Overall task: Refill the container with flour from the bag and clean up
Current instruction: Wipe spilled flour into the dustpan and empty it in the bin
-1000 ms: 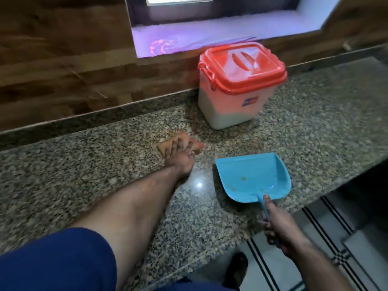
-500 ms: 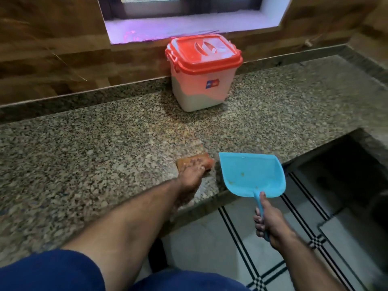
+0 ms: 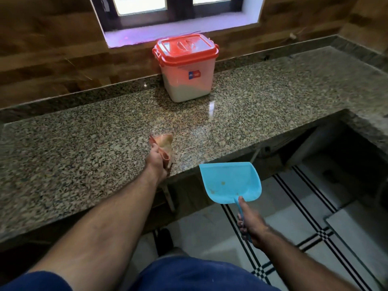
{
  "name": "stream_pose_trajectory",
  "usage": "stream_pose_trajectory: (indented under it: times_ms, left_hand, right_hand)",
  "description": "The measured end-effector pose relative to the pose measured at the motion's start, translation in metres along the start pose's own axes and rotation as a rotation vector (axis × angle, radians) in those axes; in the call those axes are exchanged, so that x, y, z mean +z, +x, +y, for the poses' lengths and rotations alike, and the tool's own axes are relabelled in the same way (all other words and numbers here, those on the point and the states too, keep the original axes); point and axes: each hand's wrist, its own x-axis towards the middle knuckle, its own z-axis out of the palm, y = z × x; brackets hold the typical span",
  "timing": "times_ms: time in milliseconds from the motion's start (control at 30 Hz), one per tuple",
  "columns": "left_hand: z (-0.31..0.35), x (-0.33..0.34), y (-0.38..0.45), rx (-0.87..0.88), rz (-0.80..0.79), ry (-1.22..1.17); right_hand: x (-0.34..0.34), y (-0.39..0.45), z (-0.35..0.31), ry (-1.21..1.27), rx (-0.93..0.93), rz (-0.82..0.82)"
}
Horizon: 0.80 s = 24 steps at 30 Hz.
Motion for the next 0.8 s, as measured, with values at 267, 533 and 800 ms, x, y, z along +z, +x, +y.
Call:
stream_pose_trajectory:
  times_ms: [267,533,800]
  left_hand:
    - [0.024,-0.020,-0.001,0.199,0.312,0.267]
    - [0.019,0.000,0.046,0.462,0.244,0.856]
    - [-0.039,0.036,0.051,0.501,-0.314,1.095]
  right_hand:
    - [0.015,0.010,0.005,-0.283,0.027,-0.095]
    - [0.029,0.039,-0.013,-0.253,0.052,-0.074]
    - [0.041,0.051,-0.036,-0.241,0.080,-0.080]
